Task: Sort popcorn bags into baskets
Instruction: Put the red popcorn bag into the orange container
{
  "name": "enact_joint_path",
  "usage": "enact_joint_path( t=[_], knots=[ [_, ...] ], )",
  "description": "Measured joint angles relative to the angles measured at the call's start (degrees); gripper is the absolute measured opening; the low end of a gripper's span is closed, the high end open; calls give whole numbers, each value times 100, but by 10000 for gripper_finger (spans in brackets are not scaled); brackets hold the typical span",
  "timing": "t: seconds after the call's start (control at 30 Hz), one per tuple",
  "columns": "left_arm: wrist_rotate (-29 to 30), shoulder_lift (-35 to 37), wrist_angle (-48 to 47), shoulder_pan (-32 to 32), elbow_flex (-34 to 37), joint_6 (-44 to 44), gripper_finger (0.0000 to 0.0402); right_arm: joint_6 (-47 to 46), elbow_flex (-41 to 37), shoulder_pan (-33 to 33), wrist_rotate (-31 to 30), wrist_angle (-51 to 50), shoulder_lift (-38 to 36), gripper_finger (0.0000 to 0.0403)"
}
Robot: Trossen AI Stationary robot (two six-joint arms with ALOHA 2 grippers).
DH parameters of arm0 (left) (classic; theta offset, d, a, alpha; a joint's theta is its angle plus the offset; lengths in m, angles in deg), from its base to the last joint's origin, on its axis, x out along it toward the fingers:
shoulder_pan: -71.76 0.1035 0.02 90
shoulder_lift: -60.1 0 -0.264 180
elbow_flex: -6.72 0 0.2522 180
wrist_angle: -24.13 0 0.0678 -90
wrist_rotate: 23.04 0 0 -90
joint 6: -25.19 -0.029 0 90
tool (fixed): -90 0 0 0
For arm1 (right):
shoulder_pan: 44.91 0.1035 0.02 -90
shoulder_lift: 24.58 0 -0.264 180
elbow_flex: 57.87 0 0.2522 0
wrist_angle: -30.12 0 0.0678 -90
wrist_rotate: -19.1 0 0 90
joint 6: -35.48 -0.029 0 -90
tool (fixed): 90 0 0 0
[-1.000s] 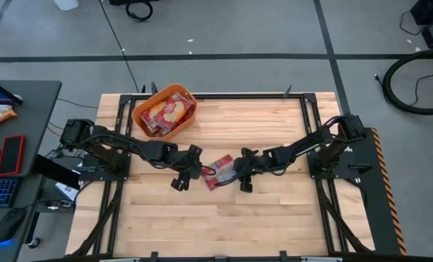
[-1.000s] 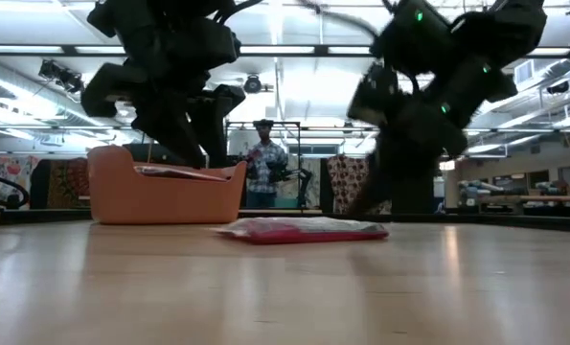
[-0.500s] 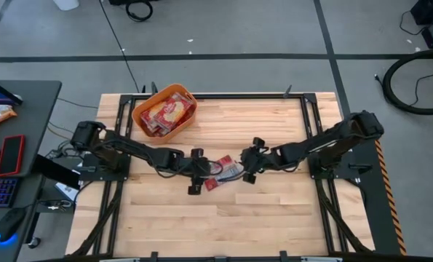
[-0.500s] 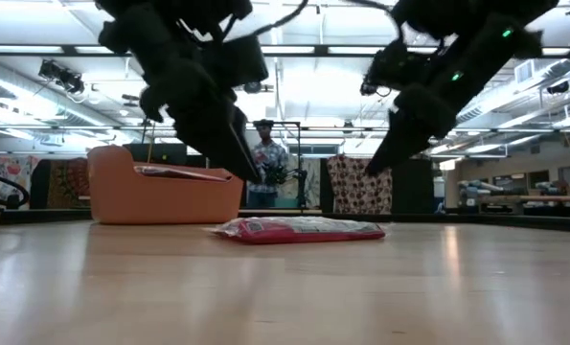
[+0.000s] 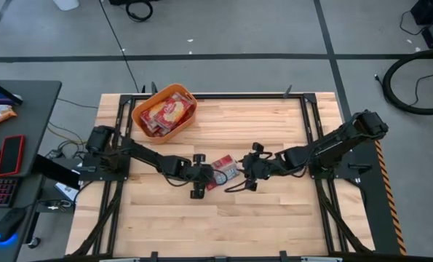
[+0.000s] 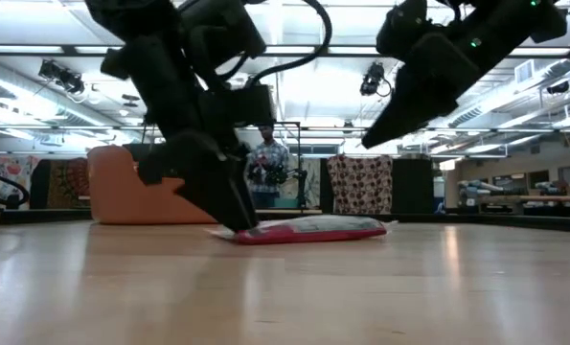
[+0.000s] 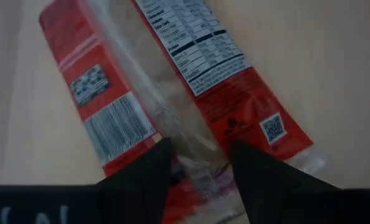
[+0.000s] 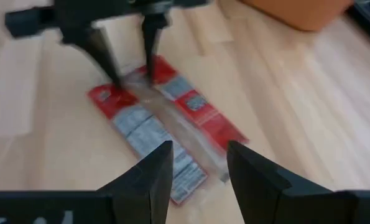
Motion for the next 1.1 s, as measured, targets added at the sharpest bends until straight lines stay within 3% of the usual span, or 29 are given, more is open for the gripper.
enact_joint_path(
  t=[0.17,0.37,0.43,0.8,1.1],
  knots=[
    [102,-122,-72,4,-15,-364,137,201,3,127,288,315,260,157],
    [176,-77,-107,7,-1,-652,29,774,-1,266,425,801,837,157],
    [152,-52,-122,11,1,-699,10,990,-1,286,332,917,991,157],
    [-348,334,-240,46,-47,-555,8,2187,3,383,317,2323,1775,164],
    [-575,686,-29,195,-82,-308,7,2786,1,421,168,2760,2057,164]
  ],
)
